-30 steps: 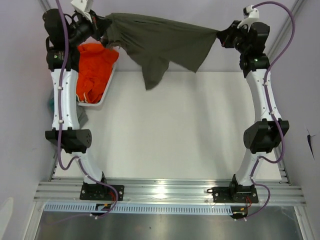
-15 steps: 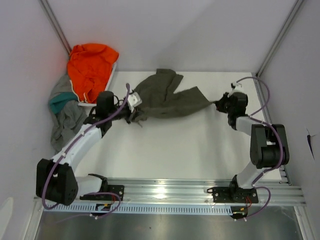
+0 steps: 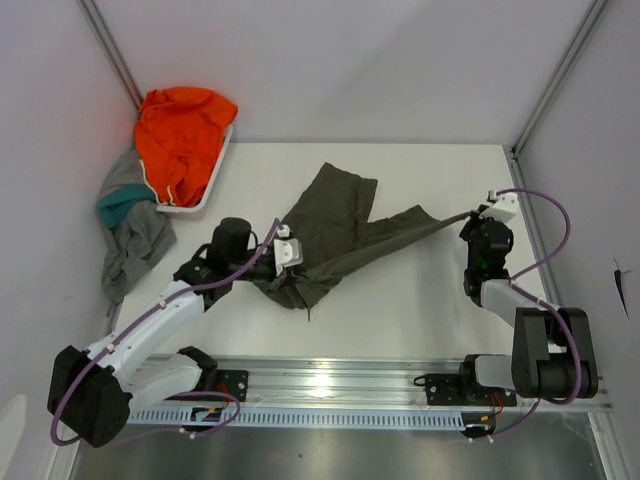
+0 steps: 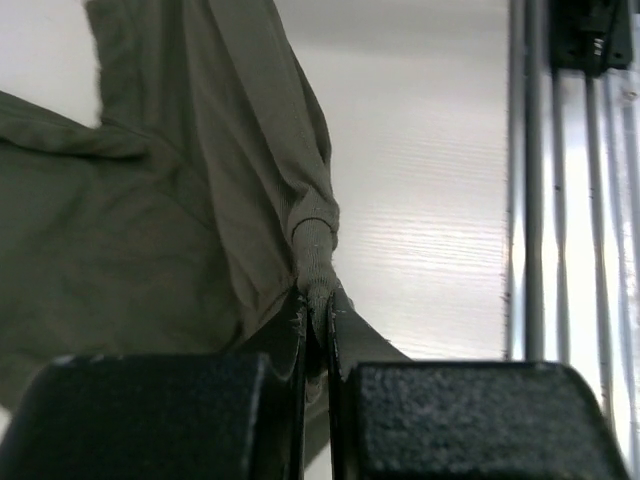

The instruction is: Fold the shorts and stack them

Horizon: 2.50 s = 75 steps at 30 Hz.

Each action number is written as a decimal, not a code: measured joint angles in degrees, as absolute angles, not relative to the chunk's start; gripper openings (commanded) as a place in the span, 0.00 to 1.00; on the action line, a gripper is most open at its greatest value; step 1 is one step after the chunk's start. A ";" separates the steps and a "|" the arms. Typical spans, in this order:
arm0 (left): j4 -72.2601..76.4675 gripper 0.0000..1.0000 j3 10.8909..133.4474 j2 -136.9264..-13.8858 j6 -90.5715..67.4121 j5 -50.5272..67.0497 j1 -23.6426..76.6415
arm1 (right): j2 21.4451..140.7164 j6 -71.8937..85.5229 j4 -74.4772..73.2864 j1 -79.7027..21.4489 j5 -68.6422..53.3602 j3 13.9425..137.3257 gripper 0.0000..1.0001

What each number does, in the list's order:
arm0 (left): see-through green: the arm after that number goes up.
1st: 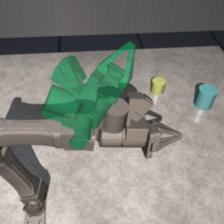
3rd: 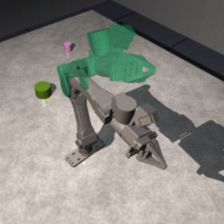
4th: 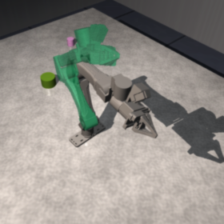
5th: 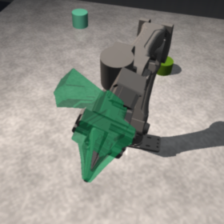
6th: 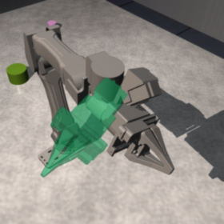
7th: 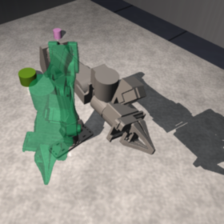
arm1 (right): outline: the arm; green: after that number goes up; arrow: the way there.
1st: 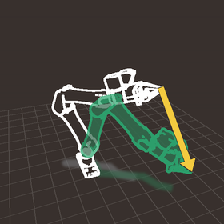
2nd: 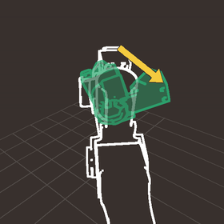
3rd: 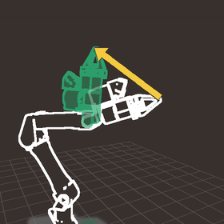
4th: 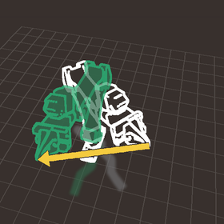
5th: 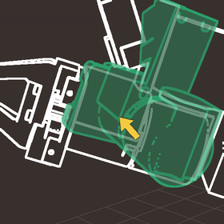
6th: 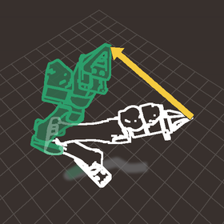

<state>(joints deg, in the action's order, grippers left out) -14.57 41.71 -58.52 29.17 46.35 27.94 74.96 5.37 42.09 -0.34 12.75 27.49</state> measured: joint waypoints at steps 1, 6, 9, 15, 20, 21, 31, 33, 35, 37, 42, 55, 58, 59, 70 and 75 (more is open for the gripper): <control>-14.52 0.01 40.80 -58.74 28.60 46.41 28.69 | 74.85 5.02 42.02 -0.08 13.34 26.74 0.00; -12.08 0.01 36.45 -58.76 25.39 46.68 32.12 | 74.83 4.19 42.02 0.12 14.37 25.87 0.00; -8.62 0.01 33.26 -57.60 22.50 46.46 33.58 | 75.26 4.08 41.93 0.12 14.33 26.37 0.00; -1.34 0.01 28.86 -55.05 16.25 43.99 37.21 | 82.50 3.16 41.39 -0.03 11.62 34.74 0.00; 2.04 0.00 28.80 -55.09 12.91 40.84 39.03 | 90.13 2.07 40.53 -1.52 8.03 44.23 0.00; 2.24 0.01 28.80 -55.09 12.29 40.36 39.03 | 91.50 1.58 40.53 -2.17 7.64 45.95 0.00; 5.61 0.02 27.46 -55.07 5.08 36.07 38.83 | 103.42 -2.61 40.32 -8.86 7.25 61.49 0.00; 6.24 0.01 26.89 -55.07 3.16 35.00 38.79 | 106.15 -3.38 40.29 -10.46 7.07 65.30 0.00; 6.79 0.01 26.72 -55.07 1.30 33.95 38.72 | 109.19 -3.95 39.99 -11.90 6.81 69.49 0.00; 7.57 0.01 26.70 -55.07 -0.08 32.86 38.59 | 112.07 -4.27 39.16 -12.99 6.52 73.65 0.00; 8.58 0.01 26.68 -54.87 -2.57 31.57 37.36 | 118.69 -4.75 37.87 -15.77 6.35 82.96 0.00; 10.22 0.01 23.75 -51.44 -9.74 34.94 24.64 | 134.15 -5.21 41.12 -21.76 7.79 102.89 0.00; 10.55 0.01 23.42 -51.99 -11.77 35.77 22.17 | 139.24 -5.17 41.06 -22.81 7.66 109.06 0.00; 10.68 0.01 23.42 -52.31 -12.38 36.07 21.71 | 140.59 -5.17 41.17 -23.16 7.64 110.54 0.00; 13.69 0.01 22.98 -58.54 -21.54 37.95 19.11 | 155.83 -7.44 39.92 -26.17 7.05 129.10 0.00; 13.65 0.00 22.96 -62.48 -24.29 39.81 15.25 | 158.91 -8.73 38.76 -26.26 7.14 131.90 0.00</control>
